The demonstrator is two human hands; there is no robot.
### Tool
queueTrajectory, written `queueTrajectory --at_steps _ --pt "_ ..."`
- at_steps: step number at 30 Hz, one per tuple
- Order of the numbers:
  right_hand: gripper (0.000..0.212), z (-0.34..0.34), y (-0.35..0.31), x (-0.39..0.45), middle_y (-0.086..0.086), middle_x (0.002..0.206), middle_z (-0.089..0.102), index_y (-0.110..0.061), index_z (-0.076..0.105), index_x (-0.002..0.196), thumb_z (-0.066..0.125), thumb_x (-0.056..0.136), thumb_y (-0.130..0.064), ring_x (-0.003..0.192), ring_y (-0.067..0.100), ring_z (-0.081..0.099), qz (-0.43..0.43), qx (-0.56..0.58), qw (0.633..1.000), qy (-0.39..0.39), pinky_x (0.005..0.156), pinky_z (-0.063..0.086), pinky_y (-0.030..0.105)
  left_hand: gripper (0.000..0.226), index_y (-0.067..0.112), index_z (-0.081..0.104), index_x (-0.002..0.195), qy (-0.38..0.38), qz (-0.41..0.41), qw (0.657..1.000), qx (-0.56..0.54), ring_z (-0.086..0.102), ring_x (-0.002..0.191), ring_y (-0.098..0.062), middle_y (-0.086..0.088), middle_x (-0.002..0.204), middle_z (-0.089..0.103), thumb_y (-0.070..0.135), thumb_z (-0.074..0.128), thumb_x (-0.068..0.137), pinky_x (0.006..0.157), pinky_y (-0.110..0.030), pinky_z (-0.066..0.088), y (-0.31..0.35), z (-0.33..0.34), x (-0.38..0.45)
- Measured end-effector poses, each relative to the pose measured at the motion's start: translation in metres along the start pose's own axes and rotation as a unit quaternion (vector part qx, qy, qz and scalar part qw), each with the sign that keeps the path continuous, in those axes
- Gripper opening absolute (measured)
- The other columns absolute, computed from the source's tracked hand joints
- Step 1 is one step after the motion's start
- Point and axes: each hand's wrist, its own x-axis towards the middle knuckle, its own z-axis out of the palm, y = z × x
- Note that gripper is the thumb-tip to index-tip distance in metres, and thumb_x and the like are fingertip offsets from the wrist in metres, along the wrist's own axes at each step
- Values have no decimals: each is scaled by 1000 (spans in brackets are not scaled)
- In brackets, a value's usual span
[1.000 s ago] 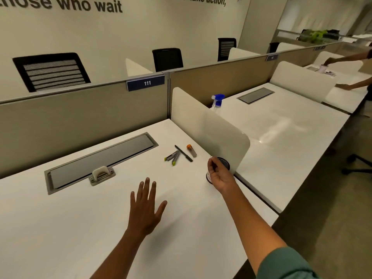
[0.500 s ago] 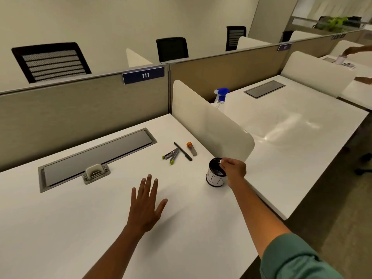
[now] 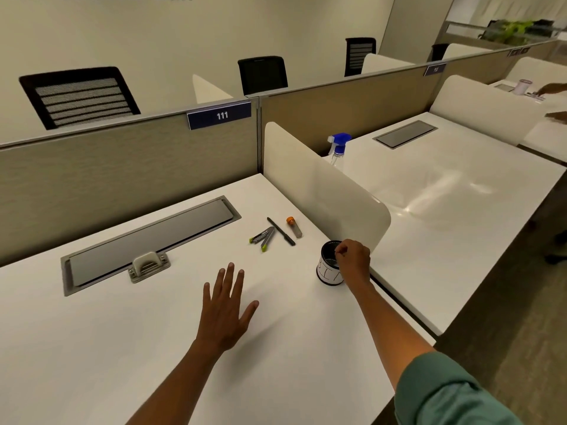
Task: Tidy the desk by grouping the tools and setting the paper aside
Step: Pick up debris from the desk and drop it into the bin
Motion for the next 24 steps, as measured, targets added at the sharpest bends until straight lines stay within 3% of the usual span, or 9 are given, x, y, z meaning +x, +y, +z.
queueTrajectory --at_steps 3,7,11,14,17,24 --pt "17 0 1 -4 13 102 70 -4 71 98 59 86 0 97 30 64 -7 -9 1000 -14 85 51 34 78 19 11 155 4 -1 1000 -3 3 151 -26 -6 164 1 67 17 94 118 -55 14 -2 -2 -2" --pt "17 4 -1 -16 11 111 64 -7 67 104 62 88 -9 105 28 59 -58 -9 998 -6 88 46 31 78 18 14 155 8 -1 1000 -9 6 150 -28 -7 164 5 66 17 94 117 -55 16 -4 -5 -5" --pt "48 21 -4 -38 15 141 47 -9 56 130 65 88 -30 131 32 42 -168 -88 982 -17 107 37 43 79 18 14 155 15 -5 1000 -9 5 150 -28 -7 164 4 67 16 93 117 -56 15 -10 -10 -14" --pt "70 33 -14 -60 13 159 18 -19 29 149 48 91 -53 146 32 15 -216 -177 959 -52 115 18 51 79 17 15 155 17 -9 1000 -4 6 150 -28 -7 164 5 66 16 93 116 -56 17 -18 -14 -25" --pt "76 43 -27 -84 8 162 1 -27 11 153 34 91 -64 148 30 3 -248 -214 942 -76 116 8 53 79 18 14 155 15 -21 1000 -2 5 151 -28 -7 164 4 67 17 93 117 -57 17 -30 -18 -38" --pt "78 75 -62 -133 3 162 -11 -33 -2 152 24 89 -70 148 26 -8 -282 -217 926 -127 117 2 53 79 18 13 155 23 -63 998 -4 3 151 -27 -7 164 2 67 18 93 117 -57 16 -68 -35 -78"
